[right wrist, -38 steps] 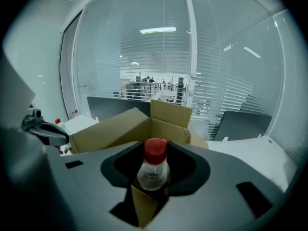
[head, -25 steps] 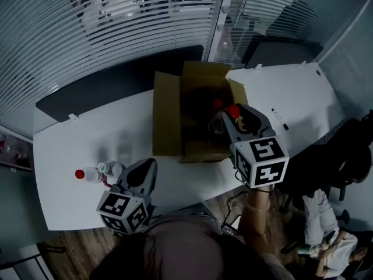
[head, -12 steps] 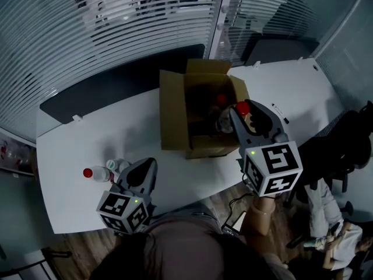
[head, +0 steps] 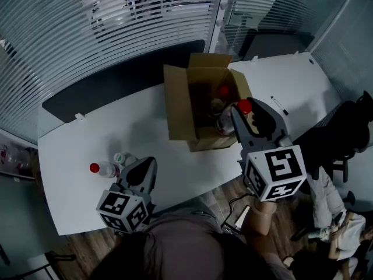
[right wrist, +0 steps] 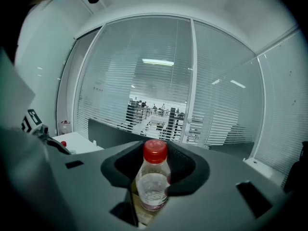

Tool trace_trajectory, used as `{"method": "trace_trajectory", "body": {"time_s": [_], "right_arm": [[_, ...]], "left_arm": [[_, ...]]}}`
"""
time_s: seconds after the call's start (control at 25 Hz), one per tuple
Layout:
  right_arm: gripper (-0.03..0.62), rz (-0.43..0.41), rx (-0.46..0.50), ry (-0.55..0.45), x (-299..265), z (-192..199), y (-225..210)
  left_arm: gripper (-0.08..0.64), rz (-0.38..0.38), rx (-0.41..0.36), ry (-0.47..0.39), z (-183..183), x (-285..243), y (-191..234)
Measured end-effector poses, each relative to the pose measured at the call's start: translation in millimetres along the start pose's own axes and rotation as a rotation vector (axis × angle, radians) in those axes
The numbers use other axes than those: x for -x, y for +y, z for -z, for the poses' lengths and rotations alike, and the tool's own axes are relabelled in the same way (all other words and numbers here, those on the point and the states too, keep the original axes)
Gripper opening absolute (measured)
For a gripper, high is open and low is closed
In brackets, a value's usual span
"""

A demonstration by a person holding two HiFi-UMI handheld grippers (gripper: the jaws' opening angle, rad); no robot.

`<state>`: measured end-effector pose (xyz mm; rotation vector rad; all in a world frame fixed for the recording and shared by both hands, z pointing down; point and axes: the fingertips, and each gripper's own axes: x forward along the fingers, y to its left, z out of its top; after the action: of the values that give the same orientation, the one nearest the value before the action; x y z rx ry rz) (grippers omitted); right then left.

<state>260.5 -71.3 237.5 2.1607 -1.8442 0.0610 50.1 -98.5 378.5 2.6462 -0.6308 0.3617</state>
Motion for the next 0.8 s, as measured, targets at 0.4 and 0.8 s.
{"method": "trace_trajectory", "body": {"time_s": [0.4,0.8], "right_arm": [[0.166,0.019,-0.002,-0.025,23.4,-13.6,27.9],[0.166,-0.008,-0.012,-0.028,43.5,-11.2,63.9]], "left_arm": [[0.009,0.028,-0.016,-0.001,5.4,24.7,6.2],[0.008,0.038,-0.011,0.002,13.7,52.3,10.9]]}}
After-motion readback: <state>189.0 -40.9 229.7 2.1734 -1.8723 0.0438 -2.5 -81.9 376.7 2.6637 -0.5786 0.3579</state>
